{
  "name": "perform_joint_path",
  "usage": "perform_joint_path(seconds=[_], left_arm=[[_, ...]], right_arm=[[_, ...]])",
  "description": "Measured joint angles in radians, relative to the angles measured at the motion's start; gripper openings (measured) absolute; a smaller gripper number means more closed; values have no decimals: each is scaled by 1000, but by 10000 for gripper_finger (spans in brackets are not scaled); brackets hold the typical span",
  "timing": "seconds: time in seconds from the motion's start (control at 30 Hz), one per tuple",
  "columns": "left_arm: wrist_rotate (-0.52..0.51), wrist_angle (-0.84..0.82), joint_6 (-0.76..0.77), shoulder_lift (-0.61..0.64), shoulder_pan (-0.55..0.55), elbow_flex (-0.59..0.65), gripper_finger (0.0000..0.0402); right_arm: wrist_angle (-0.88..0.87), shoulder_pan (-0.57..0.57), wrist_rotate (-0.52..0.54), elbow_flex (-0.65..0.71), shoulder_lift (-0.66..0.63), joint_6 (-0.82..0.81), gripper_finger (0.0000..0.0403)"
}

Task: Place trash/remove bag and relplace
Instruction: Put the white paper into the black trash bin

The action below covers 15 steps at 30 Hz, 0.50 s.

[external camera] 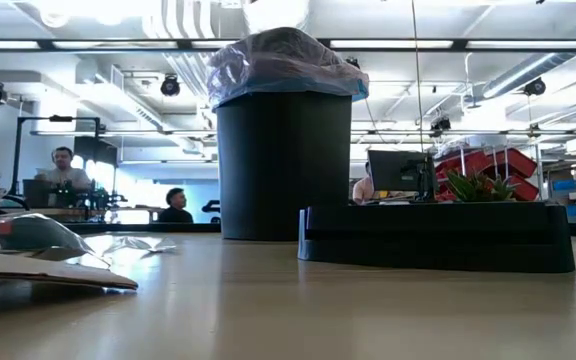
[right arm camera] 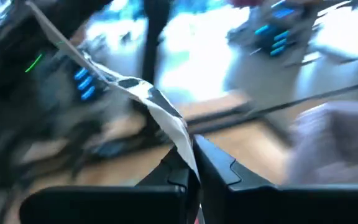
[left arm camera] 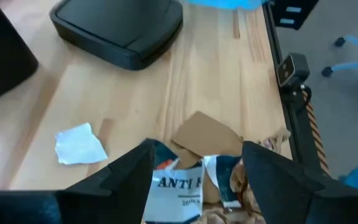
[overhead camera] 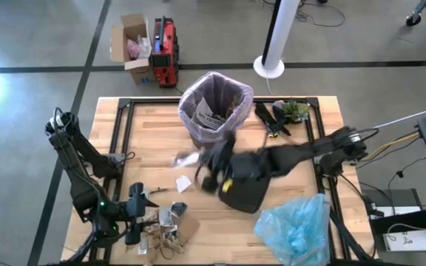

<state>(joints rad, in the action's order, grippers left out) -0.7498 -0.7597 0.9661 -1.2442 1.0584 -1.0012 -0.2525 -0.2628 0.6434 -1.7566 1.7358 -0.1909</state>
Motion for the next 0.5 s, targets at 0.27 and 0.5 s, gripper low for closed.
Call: perform_joint_path(seconds=[0.27,0.5], left_arm=[[-3,8,-15,0,-7,0,205],[-3,24,31,-8,-7,0,195]], right_arm=[[136,198,84,0,-6,-6,9],[116,303,83,1,15,-148,56]])
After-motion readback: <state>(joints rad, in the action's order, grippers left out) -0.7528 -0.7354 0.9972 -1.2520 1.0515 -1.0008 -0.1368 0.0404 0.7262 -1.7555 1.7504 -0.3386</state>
